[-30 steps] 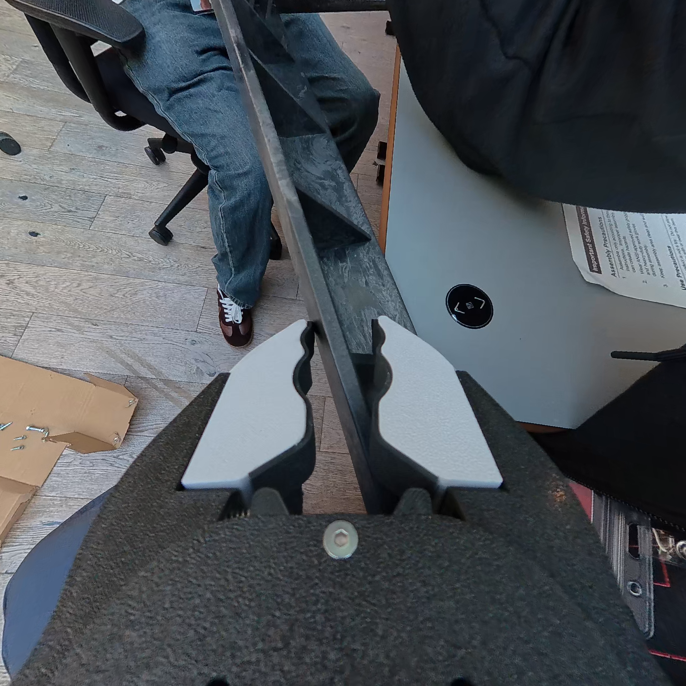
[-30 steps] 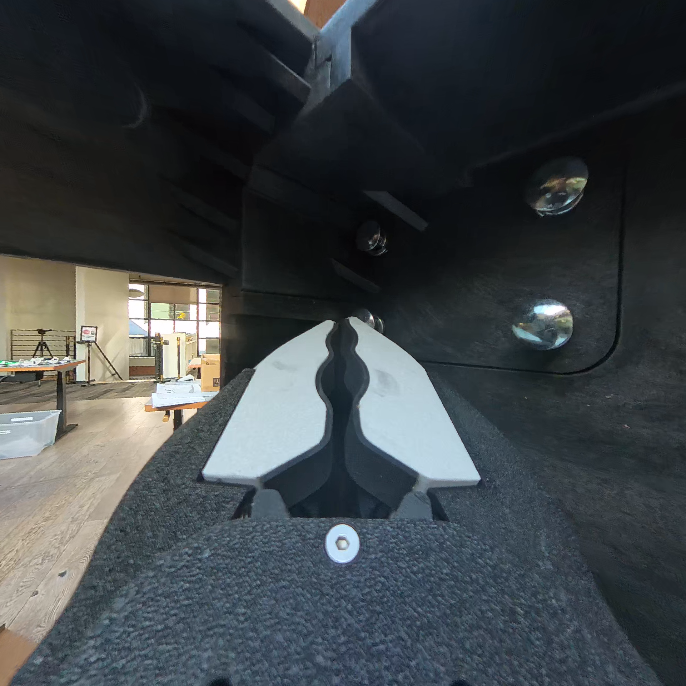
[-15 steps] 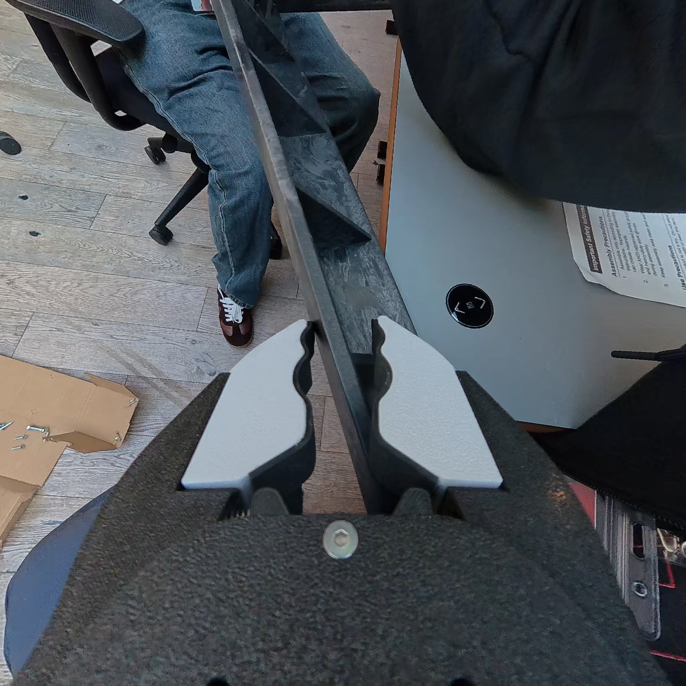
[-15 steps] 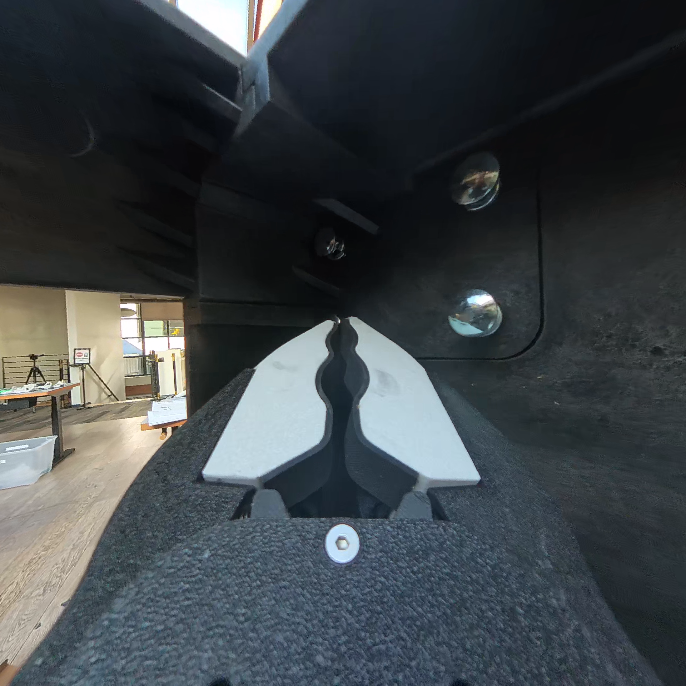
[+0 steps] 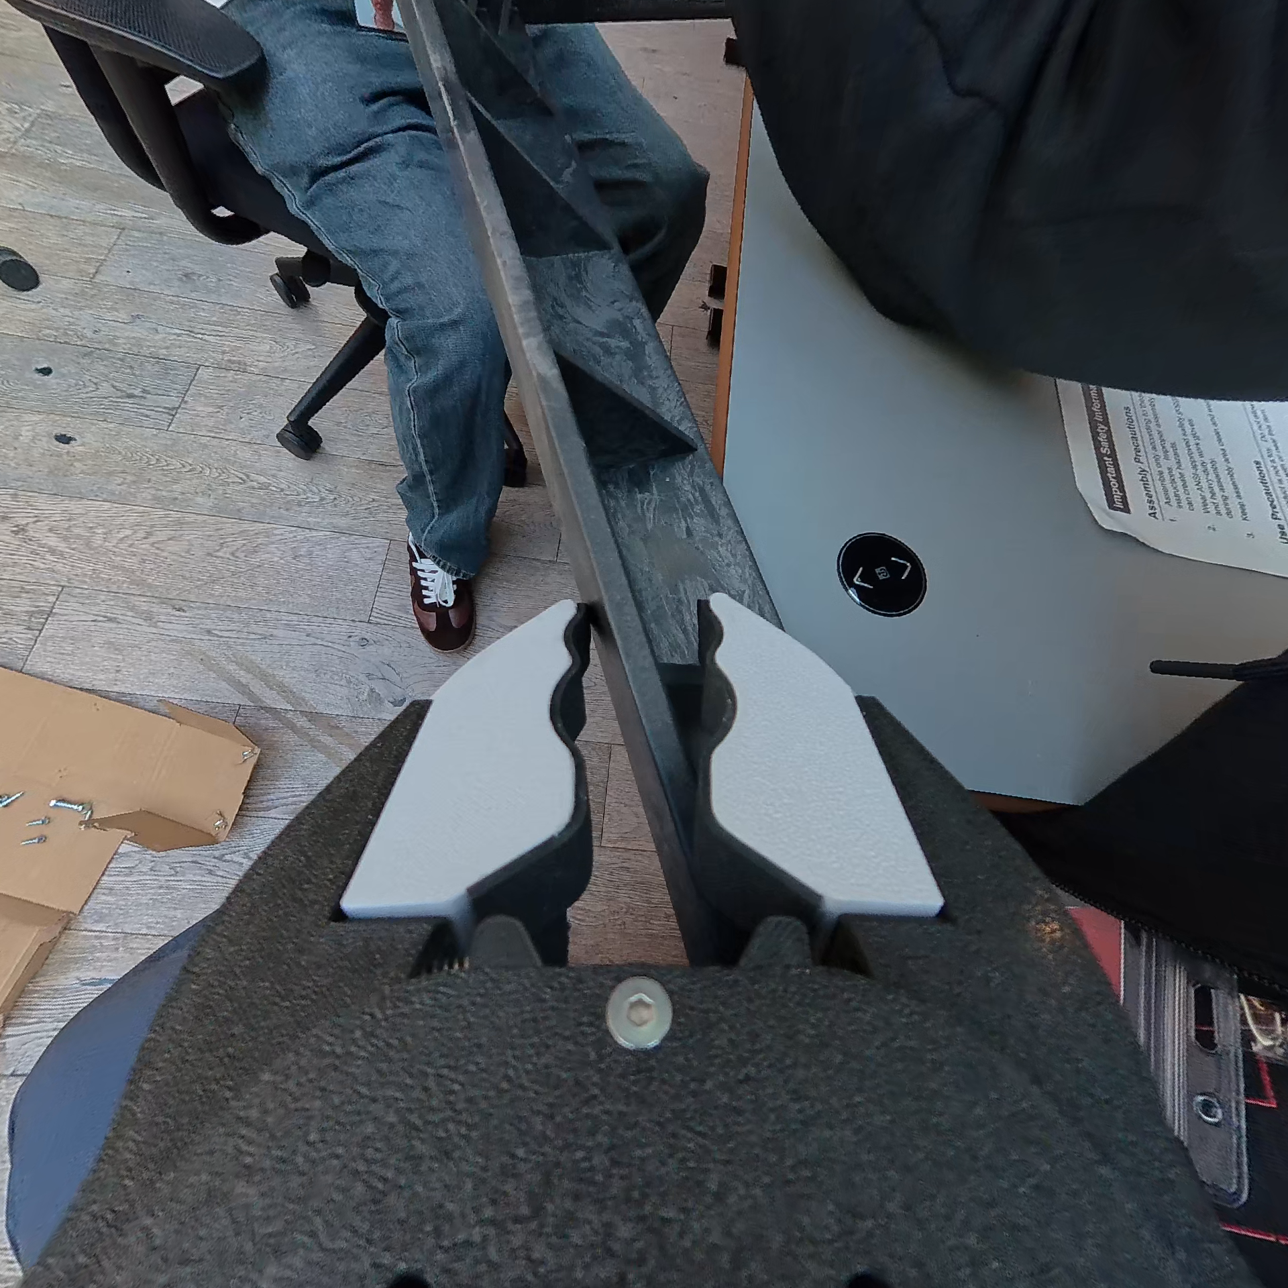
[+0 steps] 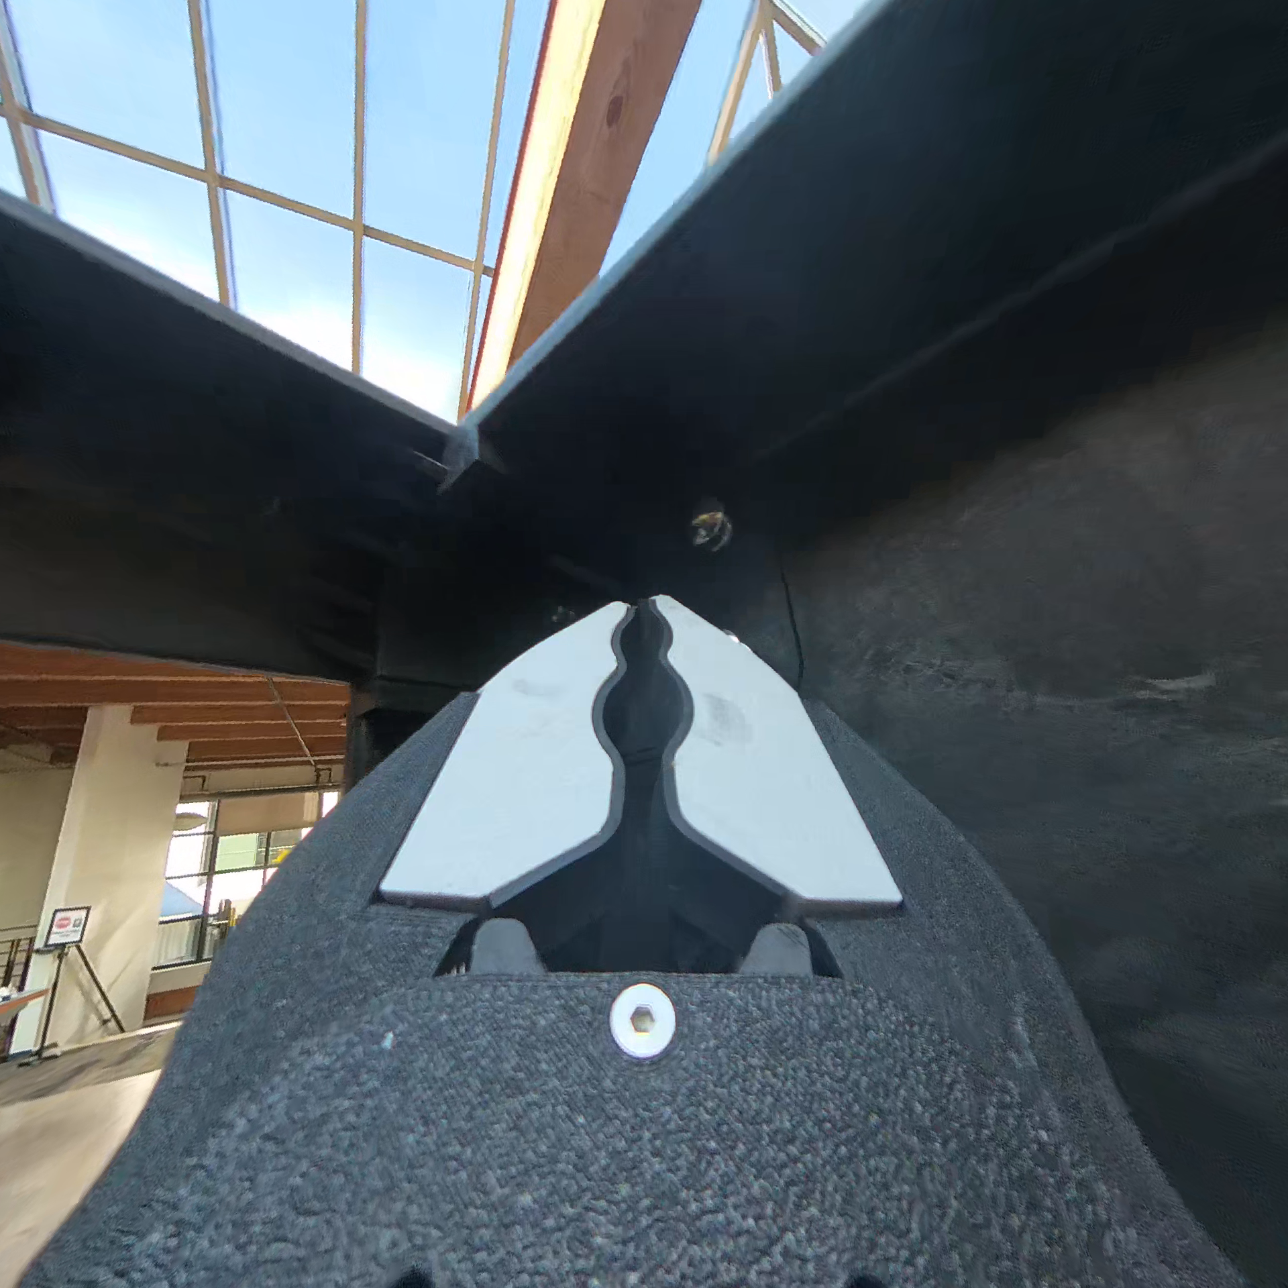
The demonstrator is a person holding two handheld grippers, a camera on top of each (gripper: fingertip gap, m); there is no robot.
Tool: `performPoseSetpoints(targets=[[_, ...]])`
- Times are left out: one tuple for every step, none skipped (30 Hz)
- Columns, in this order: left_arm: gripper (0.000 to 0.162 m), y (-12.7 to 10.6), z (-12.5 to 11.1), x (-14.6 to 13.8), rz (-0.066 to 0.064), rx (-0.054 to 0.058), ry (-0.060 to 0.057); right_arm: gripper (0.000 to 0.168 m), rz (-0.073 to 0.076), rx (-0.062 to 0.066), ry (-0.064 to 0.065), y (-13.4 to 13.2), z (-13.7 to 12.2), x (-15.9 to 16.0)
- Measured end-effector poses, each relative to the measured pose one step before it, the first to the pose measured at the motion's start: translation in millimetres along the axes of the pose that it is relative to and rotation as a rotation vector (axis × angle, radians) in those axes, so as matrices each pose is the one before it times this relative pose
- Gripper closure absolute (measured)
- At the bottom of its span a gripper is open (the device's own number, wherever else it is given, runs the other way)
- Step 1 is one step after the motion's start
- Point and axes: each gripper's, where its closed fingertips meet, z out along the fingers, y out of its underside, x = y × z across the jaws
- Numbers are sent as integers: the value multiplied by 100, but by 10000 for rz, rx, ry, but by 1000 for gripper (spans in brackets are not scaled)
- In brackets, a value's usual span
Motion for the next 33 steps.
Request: performPoseSetpoints(targets=[[132,-1,4,2,5,-1,-2,168,280,-224,233,402,91,665],[132,-8,4,-5,-5,4,4,168,334,-77,-3,143,58,330],[132,1,-4,2,-6,2,4,168,380,63,-81,-148,16,118],[132,-6,7,-3,0,1,2,168,279,24,53,-177,20,197],[132,0,-4,-8,-1,2,0,168,154,-27,144,-114,26,265],[132,4,-6,6,0,1,0,168,53,-75,165,17,34,284],[132,2,9,-7,-6,3,3,168,-1,-24,66,35,-28,196],[132,-2,1,4,-3,1,2,168,-13,91,-96,-39,-106,7],[132,-8,2,-3,11,-4,-10,168,-55,251,-177,-226,-220,-164],[132,7,-3,-3,9,-3,-8,168,-130,373,-254,-420,-294,-370],[132,8,-1,-2,-11,4,6,168,-190,255,-294,-313,-184,-489],[132,-6,-8,-2,-14,10,10,168,-201,-20,-237,86,-16,-437],[132,0,1,15,-1,2,1,168,-161,-124,-195,322,55,-344],[132,0,-6,-4,16,-6,-12,168,-67,-190,-29,486,58,-42],[132,12,7,-8,6,-5,-8,168,61,-280,191,611,97,378],[132,-10,1,3,-14,7,11,168,179,-238,79,463,141,273],[132,-8,1,5,-7,8,6,168,210,-119,-225,156,170,-236],[132,-4,0,6,14,-4,-12,168,71,-211,-42,187,201,-109],[132,3,-8,-8,17,-8,-14,168,-79,-182,255,126,121,227],[132,9,2,-4,-1,1,3,168,-65,-85,191,55,9,234],[132,-4,4,5,-22,11,16,168,137,137,-17,-174,-94,72],[132,6,-10,5,-3,2,3,168,260,125,-167,-116,-87,17],[133,7,-6,2,6,1,-10,168,230,54,-213,-22,-61,-41],[133,12,0,2,-2,1,-3,168,86,4,-132,-34,-38,-40],[133,-2,-3,-1,-5,4,3,168,-41,2,-45,-113,10,-66],[133,-1,0,-1,-8,-1,6,168,-42,36,-73,-228,26,-178],[133,11,4,-3,4,-2,0,168,39,22,-120,-293,102,-263],[133,-5,-11,2,2,2,-2,168,62,-39,-86,-326,186,-261],[133,10,5,2,-3,-2,1,168,11,-36,-71,-437,227,-305],[133,2,-2,-13,-4,-4,-2,168,-12,-63,-47,-474,283,-307],[133,-9,8,4,-6,3,4,168,22,-155,37,-402,373,-144],[133,-15,6,20,4,2,4,168,21,-229,55,-307,416,-65],[133,9,-13,-1,26,-6,-19,168,12,-274,117,-215,369,88]])
